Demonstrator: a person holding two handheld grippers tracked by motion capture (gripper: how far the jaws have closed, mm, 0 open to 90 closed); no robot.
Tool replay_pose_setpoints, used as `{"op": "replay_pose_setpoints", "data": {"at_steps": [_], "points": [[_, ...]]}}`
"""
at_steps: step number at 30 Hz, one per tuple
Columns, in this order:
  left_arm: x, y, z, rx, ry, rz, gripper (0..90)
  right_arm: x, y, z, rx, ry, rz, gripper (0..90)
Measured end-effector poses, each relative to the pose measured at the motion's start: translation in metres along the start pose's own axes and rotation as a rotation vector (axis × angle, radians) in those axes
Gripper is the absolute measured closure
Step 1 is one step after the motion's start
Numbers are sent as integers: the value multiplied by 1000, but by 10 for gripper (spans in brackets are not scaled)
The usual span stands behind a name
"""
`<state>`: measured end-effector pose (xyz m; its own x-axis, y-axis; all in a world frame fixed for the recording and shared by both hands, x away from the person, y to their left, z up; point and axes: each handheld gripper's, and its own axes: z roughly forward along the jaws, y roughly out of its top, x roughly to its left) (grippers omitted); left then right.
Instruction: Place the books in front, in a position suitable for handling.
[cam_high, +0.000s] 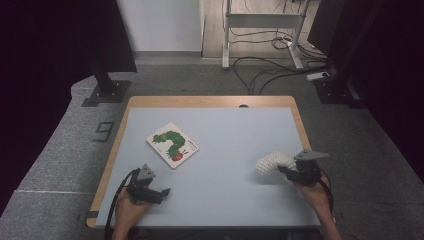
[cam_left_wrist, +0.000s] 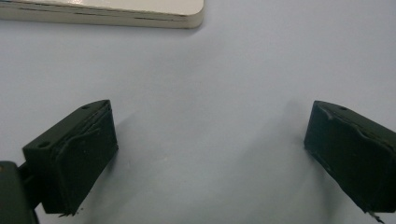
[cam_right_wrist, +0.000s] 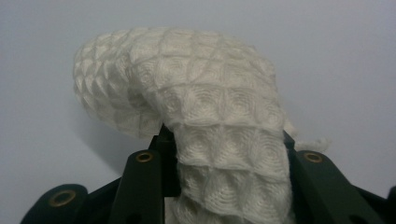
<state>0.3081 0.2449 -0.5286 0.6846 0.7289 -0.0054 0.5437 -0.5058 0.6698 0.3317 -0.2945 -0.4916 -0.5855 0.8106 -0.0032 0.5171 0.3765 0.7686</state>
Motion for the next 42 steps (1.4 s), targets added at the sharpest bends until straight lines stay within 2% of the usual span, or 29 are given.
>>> {"op": "replay_pose_setpoints", "data": {"at_steps": [9, 14, 18, 21, 23, 25, 28, 32, 38, 40, 42], "points": [[0, 0, 1, 5, 8, -8, 4, 6, -17, 18, 48, -8, -31, 553], [0, 1, 1, 8, 11, -9, 0, 5, -22, 20, 42, -2, -13, 509], [0, 1, 1, 9, 12, -9, 0, 6, -21, 20, 50, 14, -23, 368], [0, 1, 1, 10, 12, -9, 0, 7, -21, 20, 49, 30, -26, 212], [0, 1, 1, 11, 10, -11, 0, 7, -20, 17, 37, 21, -32, 118], [0, 1, 1, 12, 11, -10, 0, 7, -18, 13, 26, 21, -26, 97], [0, 1, 1, 12, 11, -11, 0, 6, -13, 7, 4, -14, -19, 5], [0, 1, 1, 11, 10, -11, 0, 7, -5, 0, -30, 0, -2, 0], [2, 1, 0, 11, -2, -7, 0, 11, 0, -1, -33, 5, -7, 0], [4, 1, -1, 10, -17, -1, 0, 12, 1, 0, -29, 15, -8, 0], [8, 1, -2, 12, -11, -4, 0, 13, 2, 0, -36, 21, -8, 6]]}}
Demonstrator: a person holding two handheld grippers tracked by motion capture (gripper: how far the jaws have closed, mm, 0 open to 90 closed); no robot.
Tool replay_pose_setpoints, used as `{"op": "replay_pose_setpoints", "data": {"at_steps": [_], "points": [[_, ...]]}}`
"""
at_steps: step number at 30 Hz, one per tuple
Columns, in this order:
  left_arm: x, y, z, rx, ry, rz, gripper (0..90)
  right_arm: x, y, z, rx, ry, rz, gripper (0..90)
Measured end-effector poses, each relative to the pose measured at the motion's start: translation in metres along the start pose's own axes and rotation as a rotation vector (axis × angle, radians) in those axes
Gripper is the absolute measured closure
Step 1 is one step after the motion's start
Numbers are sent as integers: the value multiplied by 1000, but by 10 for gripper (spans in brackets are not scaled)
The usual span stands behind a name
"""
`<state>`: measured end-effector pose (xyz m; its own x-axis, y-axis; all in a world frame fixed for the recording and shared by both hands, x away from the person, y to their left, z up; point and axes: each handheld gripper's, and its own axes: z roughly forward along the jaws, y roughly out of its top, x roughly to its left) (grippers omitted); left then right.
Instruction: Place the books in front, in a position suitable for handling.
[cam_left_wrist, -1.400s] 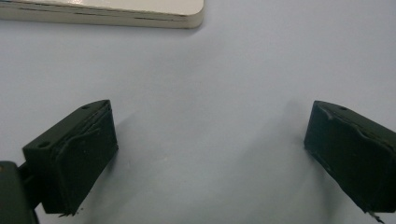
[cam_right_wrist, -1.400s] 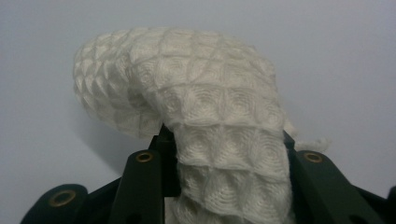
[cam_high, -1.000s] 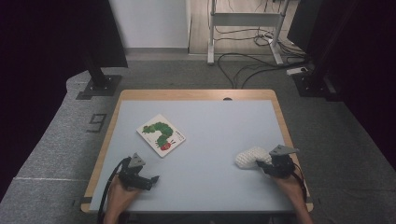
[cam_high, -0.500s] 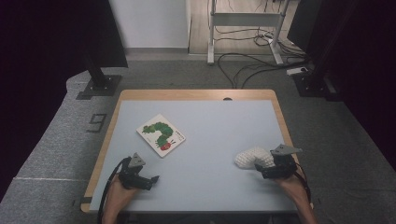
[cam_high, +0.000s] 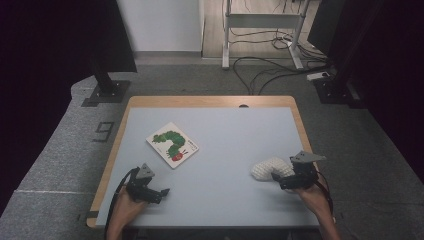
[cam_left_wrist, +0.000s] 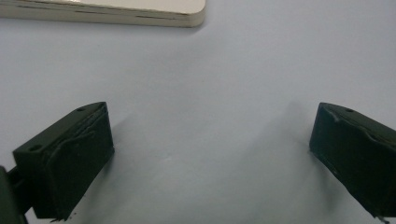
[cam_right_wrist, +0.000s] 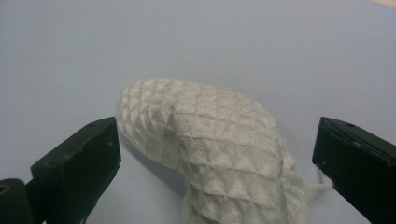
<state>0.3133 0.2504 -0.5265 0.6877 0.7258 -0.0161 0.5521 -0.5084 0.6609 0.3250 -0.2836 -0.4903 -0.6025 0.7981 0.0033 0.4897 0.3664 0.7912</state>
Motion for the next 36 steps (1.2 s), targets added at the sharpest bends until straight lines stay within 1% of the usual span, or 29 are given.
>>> {"op": "replay_pose_setpoints", "data": {"at_steps": [2, 6, 10, 11, 12, 14, 16, 17, 18, 19, 21, 26, 27, 30, 33, 36], "points": [[5, 2, -2, -5, 3, -7, 0, 1, 1, 1, 0, 2, -2, 9], [14, 10, -7, -30, -13, -21, 0, 4, 5, 0, -9, 2, -6, 16], [24, 23, -11, -30, -2, -13, 0, 9, 12, 0, -21, 10, -18, 21], [24, 23, -11, -30, -2, -13, 0, 9, 12, 0, -21, 10, -18, 21], [28, 30, -12, -25, 18, 1, 0, 13, 14, 0, -28, 17, -30, 26], [31, 38, -12, -25, 32, 10, 0, 15, 17, 1, -27, 20, -38, 29], [36, 45, -11, -18, 34, 19, 0, 18, 18, 3, -26, 27, -42, 33], [38, 48, -11, -23, 37, 22, 0, 19, 18, 4, -23, 31, -45, 34], [41, 50, -10, -22, 29, 24, 0, 20, 18, 6, -23, 32, -48, 36], [41, 50, -10, -22, 29, 24, 0, 20, 18, 6, -23, 32, -48, 36], [47, 59, -6, -14, 47, 37, 0, 22, 17, 9, -15, 40, -49, 40], [56, 75, 0, 8, 59, 63, 0, 29, 19, 12, -14, 48, -59, 39], [57, 77, 2, 7, 63, 63, 0, 30, 21, 12, -17, 51, -65, 39], [64, 85, 5, 15, 61, 69, 0, 34, 23, 12, -27, 62, -63, 39], [71, 91, 9, 21, 62, 73, 0, 38, 26, 13, -30, 73, -77, 39], [78, 96, 15, 45, 60, 76, 0, 42, 27, 17, -23, 85, -82, 41]]}}
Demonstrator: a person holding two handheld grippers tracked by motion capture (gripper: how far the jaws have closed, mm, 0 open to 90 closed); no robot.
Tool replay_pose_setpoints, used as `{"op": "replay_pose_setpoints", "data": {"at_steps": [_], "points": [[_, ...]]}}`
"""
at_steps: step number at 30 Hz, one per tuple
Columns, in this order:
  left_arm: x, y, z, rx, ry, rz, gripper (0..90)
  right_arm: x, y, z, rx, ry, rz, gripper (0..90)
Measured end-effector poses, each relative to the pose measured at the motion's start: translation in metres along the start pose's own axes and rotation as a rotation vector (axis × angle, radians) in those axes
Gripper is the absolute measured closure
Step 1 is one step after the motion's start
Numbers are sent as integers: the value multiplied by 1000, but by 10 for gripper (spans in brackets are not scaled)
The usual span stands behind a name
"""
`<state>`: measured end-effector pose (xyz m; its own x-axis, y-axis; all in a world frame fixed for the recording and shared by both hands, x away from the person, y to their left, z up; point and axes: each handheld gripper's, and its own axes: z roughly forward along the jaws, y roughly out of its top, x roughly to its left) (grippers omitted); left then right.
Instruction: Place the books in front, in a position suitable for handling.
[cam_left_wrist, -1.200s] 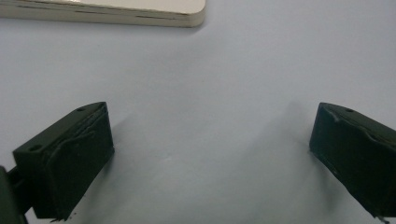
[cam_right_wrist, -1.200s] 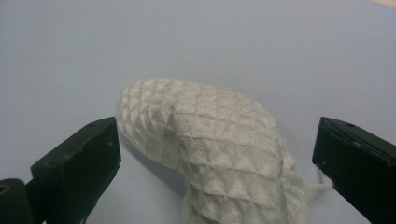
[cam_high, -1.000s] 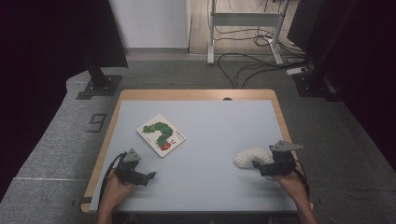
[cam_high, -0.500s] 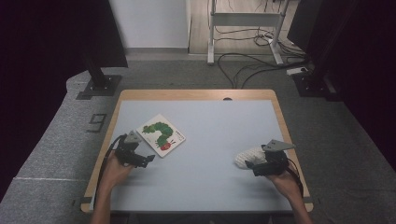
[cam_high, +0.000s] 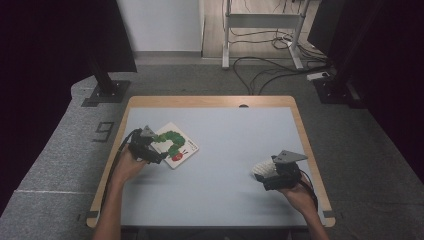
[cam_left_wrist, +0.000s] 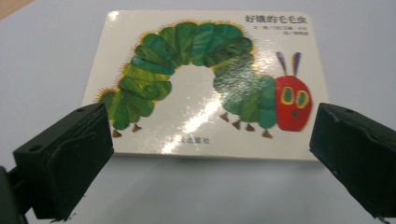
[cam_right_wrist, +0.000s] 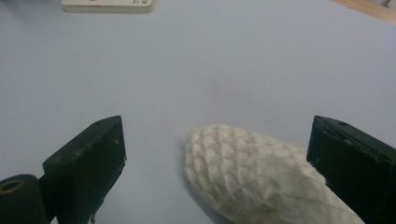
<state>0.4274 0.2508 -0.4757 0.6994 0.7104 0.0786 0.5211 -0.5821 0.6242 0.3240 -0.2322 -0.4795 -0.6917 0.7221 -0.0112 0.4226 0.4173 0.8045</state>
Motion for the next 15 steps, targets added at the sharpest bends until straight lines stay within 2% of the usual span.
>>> {"op": "replay_pose_setpoints", "data": {"at_steps": [3, 6, 8, 11, 15], "points": [[8, 3, 9, -9, -10, -15, 0, 3, 1, 5, 6, 14, -1, 42], [13, 4, 17, 16, 6, 1, 0, 7, 2, 8, 12, 26, -12, 44], [17, 5, 24, 20, 7, -3, 0, 8, 4, 10, 16, 30, -19, 44], [24, 3, 33, 9, -12, -42, 0, 11, 5, 9, 14, 33, -21, 44], [32, -3, 43, 8, -24, -61, 0, 13, 6, 9, 13, 37, -28, 47]]}}
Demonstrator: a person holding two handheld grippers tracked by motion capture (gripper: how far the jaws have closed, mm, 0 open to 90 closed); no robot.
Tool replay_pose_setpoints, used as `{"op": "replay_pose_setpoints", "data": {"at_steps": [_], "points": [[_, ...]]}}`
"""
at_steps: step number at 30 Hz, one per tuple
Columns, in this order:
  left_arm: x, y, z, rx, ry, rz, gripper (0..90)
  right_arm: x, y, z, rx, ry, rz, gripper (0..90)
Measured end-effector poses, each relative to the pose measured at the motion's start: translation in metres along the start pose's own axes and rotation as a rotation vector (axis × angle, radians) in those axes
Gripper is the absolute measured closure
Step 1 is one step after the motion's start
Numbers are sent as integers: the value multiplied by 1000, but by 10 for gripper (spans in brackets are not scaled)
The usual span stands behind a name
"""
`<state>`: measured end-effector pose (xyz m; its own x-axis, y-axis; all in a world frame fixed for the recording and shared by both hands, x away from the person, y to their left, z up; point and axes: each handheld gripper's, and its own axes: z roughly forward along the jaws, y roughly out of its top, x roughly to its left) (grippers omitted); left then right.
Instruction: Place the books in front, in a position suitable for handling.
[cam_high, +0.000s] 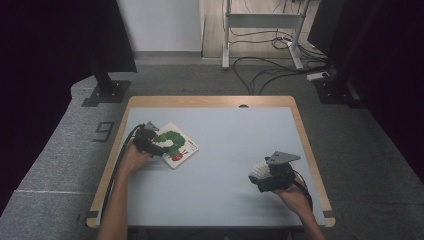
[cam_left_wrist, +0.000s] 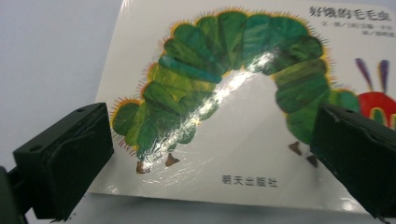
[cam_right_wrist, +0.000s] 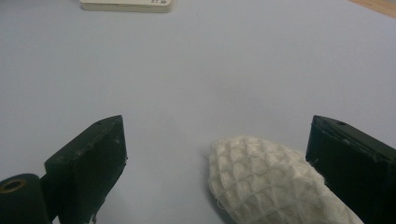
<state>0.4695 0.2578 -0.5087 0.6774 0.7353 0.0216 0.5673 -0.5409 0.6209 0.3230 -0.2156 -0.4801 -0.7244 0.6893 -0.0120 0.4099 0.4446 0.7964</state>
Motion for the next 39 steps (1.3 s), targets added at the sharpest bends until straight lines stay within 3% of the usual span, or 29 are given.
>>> {"op": "replay_pose_setpoints", "data": {"at_steps": [8, 16, 17, 26, 39], "points": [[11, -1, 3, -38, 18, -22, 0, 3, 0, 5, 12, 10, -3, 55], [19, -5, 5, -63, -13, -74, 0, 7, 1, 12, 15, 26, -10, 56], [19, -6, 6, -62, -35, -76, 0, 7, 1, 12, 19, 27, -7, 56], [13, -5, 5, -52, -23, -72, 0, 10, 0, 18, 11, 40, -1, 56], [-14, -1, 0, 24, -73, -9, 0, 13, -4, 29, 5, 58, 18, 56]]}}
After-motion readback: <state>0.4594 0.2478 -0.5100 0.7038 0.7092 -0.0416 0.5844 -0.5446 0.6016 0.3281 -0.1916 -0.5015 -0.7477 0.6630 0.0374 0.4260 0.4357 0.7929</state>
